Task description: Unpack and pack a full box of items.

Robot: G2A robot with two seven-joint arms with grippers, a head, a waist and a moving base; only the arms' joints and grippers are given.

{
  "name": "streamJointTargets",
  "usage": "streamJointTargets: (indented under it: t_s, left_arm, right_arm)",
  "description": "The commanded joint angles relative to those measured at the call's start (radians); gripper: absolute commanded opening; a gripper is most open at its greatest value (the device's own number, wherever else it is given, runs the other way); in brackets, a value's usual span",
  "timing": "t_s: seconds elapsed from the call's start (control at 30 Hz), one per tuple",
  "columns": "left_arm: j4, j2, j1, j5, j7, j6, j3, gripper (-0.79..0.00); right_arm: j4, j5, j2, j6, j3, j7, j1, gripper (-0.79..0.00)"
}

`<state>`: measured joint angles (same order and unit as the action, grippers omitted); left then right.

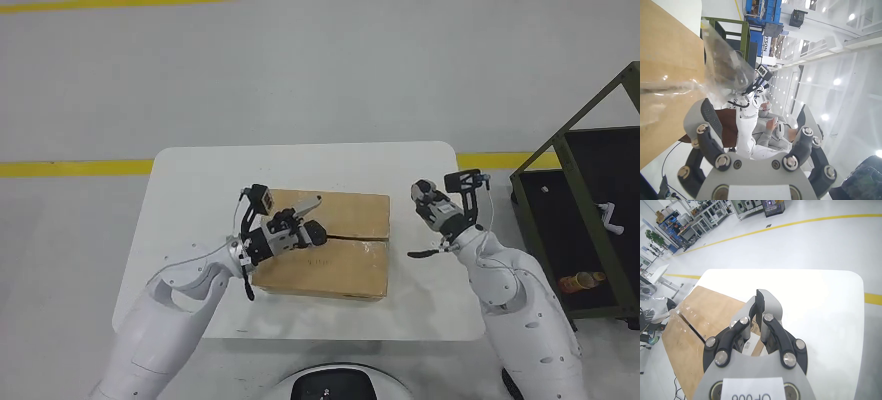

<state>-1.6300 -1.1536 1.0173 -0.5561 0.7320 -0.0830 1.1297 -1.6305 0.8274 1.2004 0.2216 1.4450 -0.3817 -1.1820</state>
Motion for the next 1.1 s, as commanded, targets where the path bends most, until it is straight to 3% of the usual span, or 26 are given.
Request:
streamJointTargets:
  t_s: [0.0, 0.3, 0.63, 0.7, 0.77, 0.8, 0.87, 1.07]
  left_arm:
    - [0.000, -0.004, -0.011, 0.003, 0.003, 0.001, -0.018, 0.000]
    - [-0.004, -0.013, -0.027, 0.006, 0.002, 0.003, -0.039, 0.000]
    - [-0.013, 0.022, 0.046, 0.114, -0.007, -0.004, 0.126, 0.000]
    - [-0.023, 0.032, 0.067, 0.149, -0.006, -0.003, 0.168, 0.000]
    - [-0.035, 0.040, 0.090, 0.178, -0.005, -0.001, 0.209, 0.000]
    - [-0.042, 0.044, 0.103, 0.187, -0.002, -0.002, 0.227, 0.000]
    - [-0.057, 0.052, 0.130, 0.219, -0.004, 0.001, 0.261, 0.000]
    - [-0.097, 0.070, 0.211, 0.341, -0.031, 0.022, 0.341, 0.000]
  right_arm:
    - [-0.009, 0.000, -0.002, -0.002, 0.009, 0.000, -0.011, -0.785]
    - [-0.033, -0.010, -0.008, 0.000, 0.035, -0.002, -0.039, -0.785]
    - [-0.023, -0.132, -0.004, 0.032, 0.014, -0.031, 0.008, -0.739]
    - [-0.017, -0.247, 0.001, 0.046, 0.004, -0.049, 0.021, -0.625]
    - [-0.012, -0.329, 0.001, 0.082, -0.003, -0.106, 0.038, -0.443]
    - [-0.009, -0.360, 0.000, 0.099, -0.005, -0.138, 0.048, -0.413]
    - [-0.003, -0.452, -0.002, 0.132, -0.013, -0.221, 0.064, 0.000]
    - [0.010, -0.600, -0.014, 0.204, -0.037, -0.464, 0.105, 0.000]
